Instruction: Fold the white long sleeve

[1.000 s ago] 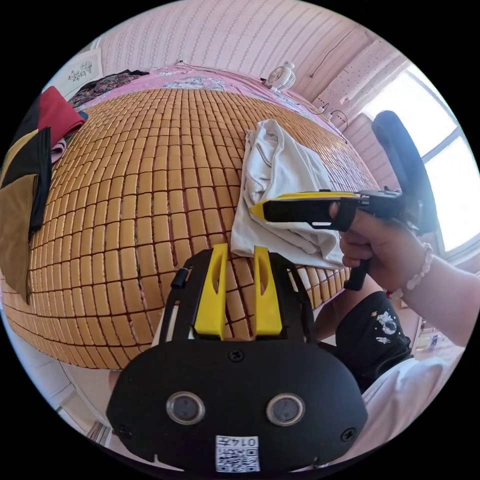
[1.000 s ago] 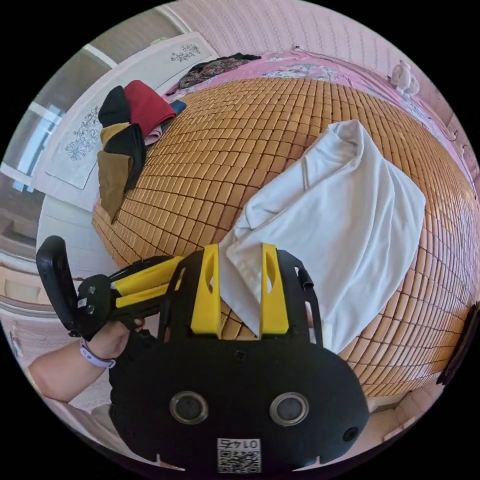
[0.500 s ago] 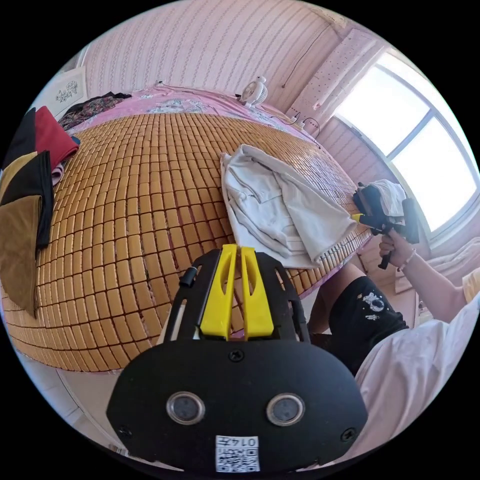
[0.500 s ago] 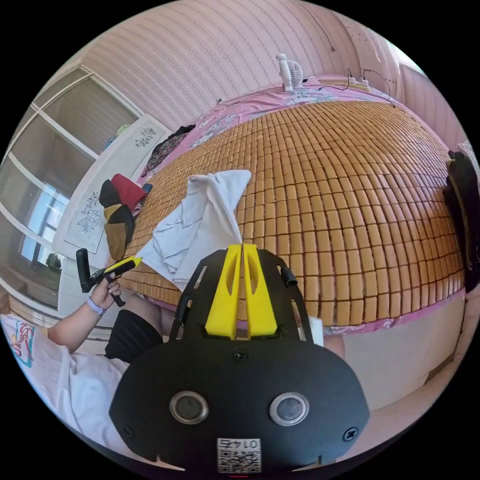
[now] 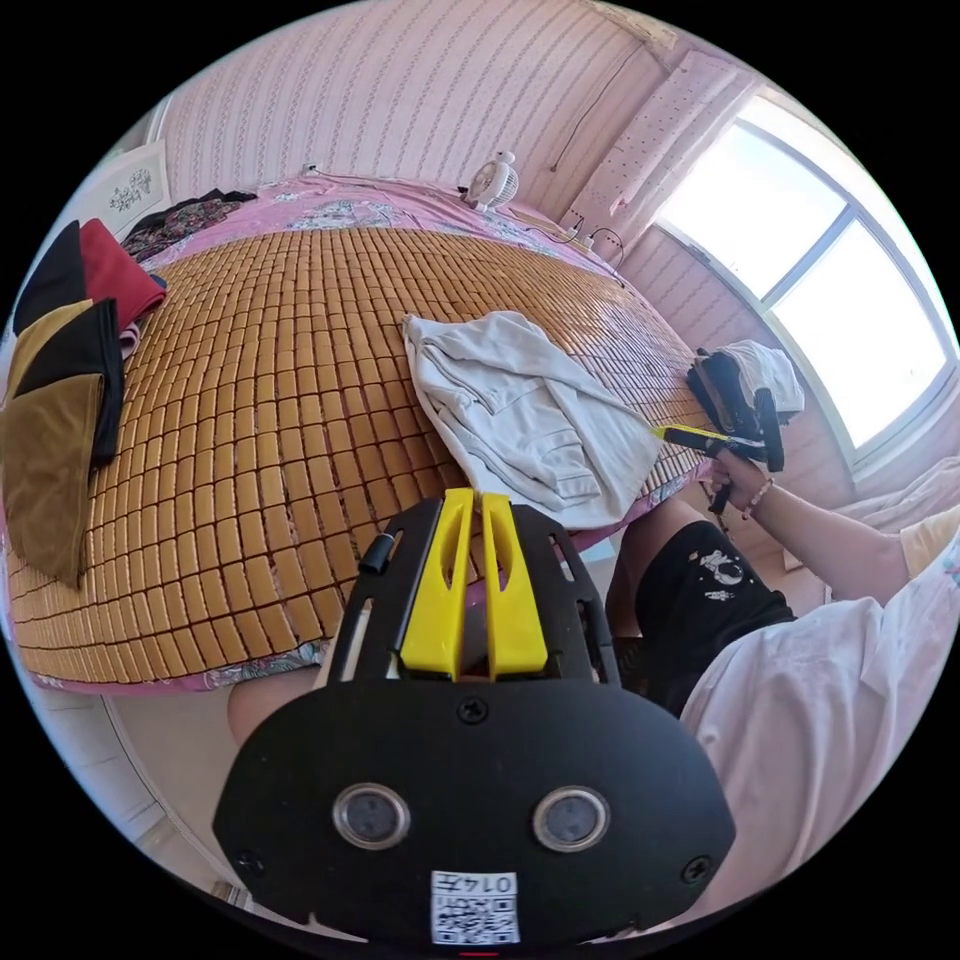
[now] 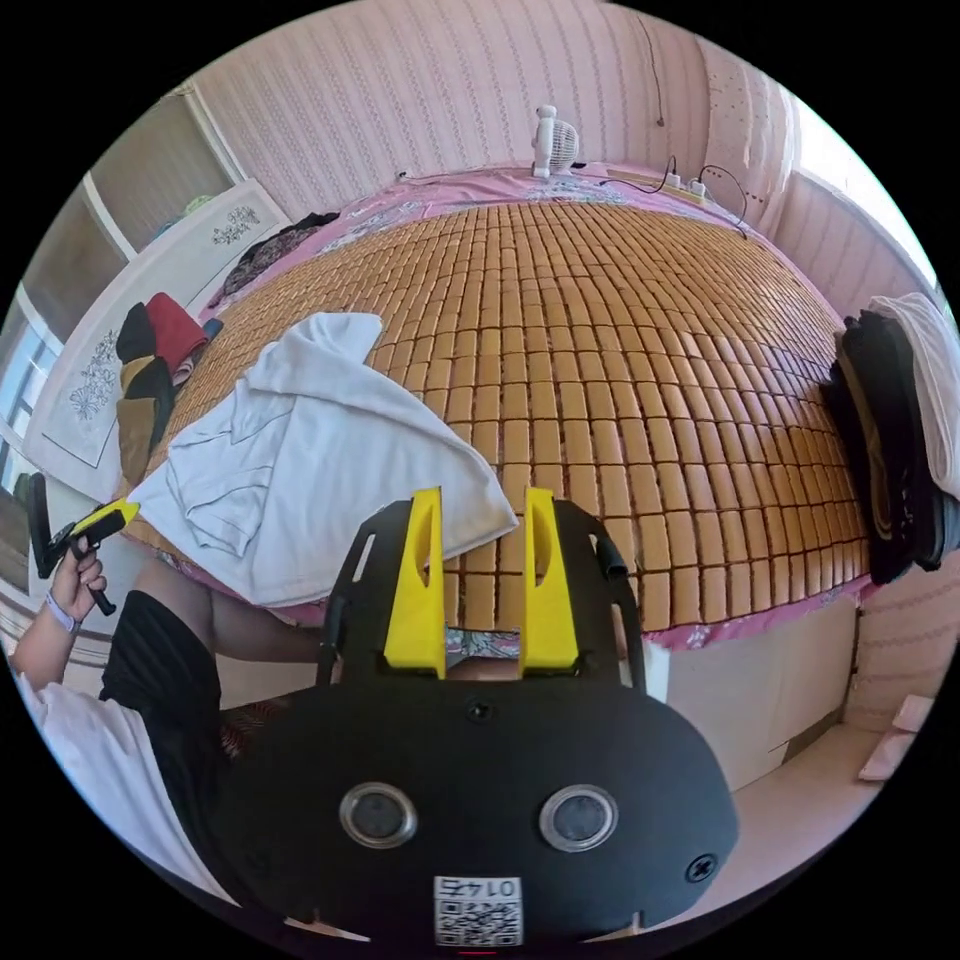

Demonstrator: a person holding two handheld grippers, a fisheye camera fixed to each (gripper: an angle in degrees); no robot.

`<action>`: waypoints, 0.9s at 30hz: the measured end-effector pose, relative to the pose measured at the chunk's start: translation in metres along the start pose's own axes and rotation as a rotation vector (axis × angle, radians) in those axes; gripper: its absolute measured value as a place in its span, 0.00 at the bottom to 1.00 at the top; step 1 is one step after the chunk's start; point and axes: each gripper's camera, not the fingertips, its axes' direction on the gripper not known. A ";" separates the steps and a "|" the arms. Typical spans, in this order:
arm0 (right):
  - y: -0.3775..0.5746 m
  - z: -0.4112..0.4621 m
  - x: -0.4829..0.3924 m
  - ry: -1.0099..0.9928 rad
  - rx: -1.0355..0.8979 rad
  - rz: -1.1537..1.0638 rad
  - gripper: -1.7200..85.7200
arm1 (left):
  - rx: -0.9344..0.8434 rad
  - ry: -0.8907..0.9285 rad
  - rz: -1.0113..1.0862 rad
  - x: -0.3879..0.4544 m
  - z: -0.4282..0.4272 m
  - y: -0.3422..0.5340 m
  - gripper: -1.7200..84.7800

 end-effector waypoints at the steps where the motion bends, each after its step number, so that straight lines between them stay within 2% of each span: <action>1: 0.001 0.009 -0.002 0.044 -0.062 0.000 0.10 | -0.002 -0.006 -0.002 0.003 -0.003 0.004 0.01; 3: 0.011 0.002 -0.009 0.128 -0.040 -0.064 0.04 | -0.003 -0.006 -0.014 0.006 -0.009 0.011 0.01; 5: 0.023 -0.004 -0.014 0.126 -0.076 -0.114 0.03 | 0.023 -0.005 -0.018 0.012 -0.020 0.021 0.01; 8: 0.045 -0.033 -0.005 0.028 -0.032 -0.088 0.03 | 0.064 -0.026 0.015 0.025 -0.042 0.029 0.01; 10: 0.053 -0.081 0.020 -0.154 0.121 0.019 0.02 | 0.114 -0.028 0.050 0.032 -0.065 0.030 0.01; 13: 0.048 -0.153 0.036 -0.259 0.308 0.012 0.02 | 0.222 -0.027 0.078 0.038 -0.116 0.023 0.01; 18: 0.033 -0.278 0.031 -0.335 0.569 -0.127 0.02 | 0.454 -0.044 0.152 0.055 -0.225 0.010 0.01; 23: 0.035 -0.400 0.015 -0.387 0.814 -0.245 0.02 | 0.808 -0.074 0.268 0.099 -0.377 0.027 0.01; 27: 0.054 -0.486 -0.014 -0.365 0.948 -0.390 0.02 | 0.927 -0.175 0.317 0.135 -0.447 0.046 0.01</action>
